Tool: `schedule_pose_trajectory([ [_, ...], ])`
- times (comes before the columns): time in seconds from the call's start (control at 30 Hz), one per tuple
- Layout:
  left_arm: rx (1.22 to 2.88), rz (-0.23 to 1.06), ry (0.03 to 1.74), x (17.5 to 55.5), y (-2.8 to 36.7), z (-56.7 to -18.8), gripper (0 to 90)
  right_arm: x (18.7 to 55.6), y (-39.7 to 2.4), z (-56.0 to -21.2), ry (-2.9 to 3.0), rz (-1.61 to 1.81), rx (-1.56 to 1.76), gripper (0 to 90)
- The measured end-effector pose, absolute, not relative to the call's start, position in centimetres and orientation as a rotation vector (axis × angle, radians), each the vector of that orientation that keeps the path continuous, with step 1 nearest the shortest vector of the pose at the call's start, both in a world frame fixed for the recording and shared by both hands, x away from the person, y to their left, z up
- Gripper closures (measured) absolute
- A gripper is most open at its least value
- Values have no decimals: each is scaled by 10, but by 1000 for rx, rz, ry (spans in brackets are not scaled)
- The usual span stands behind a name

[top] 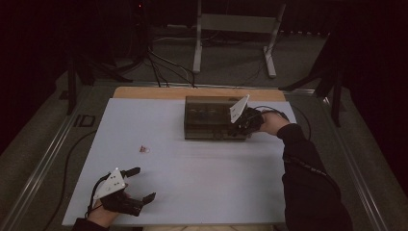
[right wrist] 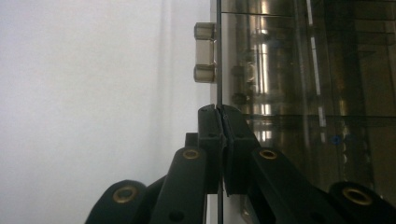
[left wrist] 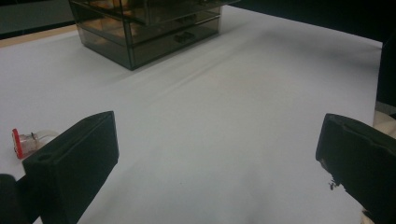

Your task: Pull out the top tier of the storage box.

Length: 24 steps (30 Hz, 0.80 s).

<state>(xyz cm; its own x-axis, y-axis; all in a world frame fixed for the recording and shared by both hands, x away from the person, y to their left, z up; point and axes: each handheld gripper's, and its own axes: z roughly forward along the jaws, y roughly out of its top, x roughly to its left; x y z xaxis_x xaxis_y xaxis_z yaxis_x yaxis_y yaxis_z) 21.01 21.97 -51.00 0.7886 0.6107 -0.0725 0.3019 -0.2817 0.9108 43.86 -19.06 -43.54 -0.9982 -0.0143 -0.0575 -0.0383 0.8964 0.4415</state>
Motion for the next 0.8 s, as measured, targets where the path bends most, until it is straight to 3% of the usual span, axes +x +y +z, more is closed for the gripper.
schedule_pose_trajectory([
  [0.8, 1884, 354, 695, 210, 219, -510, 0, 407, -197, -439, 3020, 751, -91, 886],
])
